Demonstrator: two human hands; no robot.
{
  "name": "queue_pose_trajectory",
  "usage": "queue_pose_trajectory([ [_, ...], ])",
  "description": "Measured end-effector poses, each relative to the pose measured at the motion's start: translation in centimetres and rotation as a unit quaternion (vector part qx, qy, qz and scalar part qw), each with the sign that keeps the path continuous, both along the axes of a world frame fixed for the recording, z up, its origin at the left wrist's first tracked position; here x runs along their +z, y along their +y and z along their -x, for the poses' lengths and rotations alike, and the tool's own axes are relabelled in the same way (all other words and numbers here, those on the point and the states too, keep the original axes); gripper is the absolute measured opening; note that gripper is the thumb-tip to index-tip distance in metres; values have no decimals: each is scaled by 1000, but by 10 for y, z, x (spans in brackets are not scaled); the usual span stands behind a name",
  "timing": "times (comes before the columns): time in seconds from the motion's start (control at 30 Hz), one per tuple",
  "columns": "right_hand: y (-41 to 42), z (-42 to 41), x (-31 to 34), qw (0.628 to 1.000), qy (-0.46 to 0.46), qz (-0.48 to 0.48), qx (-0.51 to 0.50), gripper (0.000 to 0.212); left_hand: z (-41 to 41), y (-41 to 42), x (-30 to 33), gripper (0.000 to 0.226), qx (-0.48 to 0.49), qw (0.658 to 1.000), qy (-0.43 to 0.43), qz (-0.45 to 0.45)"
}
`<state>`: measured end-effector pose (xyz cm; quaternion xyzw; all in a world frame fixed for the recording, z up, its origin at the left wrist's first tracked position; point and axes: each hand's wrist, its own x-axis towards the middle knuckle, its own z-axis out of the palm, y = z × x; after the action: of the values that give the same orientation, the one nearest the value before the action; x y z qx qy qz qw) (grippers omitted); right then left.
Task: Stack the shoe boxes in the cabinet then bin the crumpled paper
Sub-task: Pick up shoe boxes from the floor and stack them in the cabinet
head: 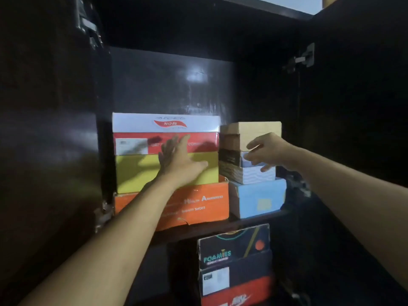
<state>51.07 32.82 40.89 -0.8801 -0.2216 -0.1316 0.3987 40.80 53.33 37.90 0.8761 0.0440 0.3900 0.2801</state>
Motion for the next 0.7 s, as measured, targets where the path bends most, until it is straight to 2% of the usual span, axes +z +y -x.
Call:
queue_pose_trajectory([
  [0.07, -37, 14, -9, 998, 36, 42, 3, 37, -9, -34, -14, 62, -91, 994, 50, -22],
  [0.13, -74, 28, -23, 994, 71, 87, -4, 33, -17, -70, -31, 55, -163, 979, 117, -45],
  [0.23, -129, 49, -52, 983, 128, 130, -31, 36, -31, -122, -65, 62, -205, 951, 211, -88],
  [0.37, -201, 75, -105, 963, 221, 136, -66, 43, -40, -190, -115, 62, -271, 912, 286, -115],
  [0.53, -282, 100, -182, 902, 351, 217, -128, 32, -45, -273, -194, 68, -341, 846, 390, -128],
  [0.7, -331, 112, -252, 864, 375, 278, -191, 43, -42, -335, -278, 69, -377, 785, 482, -93],
])
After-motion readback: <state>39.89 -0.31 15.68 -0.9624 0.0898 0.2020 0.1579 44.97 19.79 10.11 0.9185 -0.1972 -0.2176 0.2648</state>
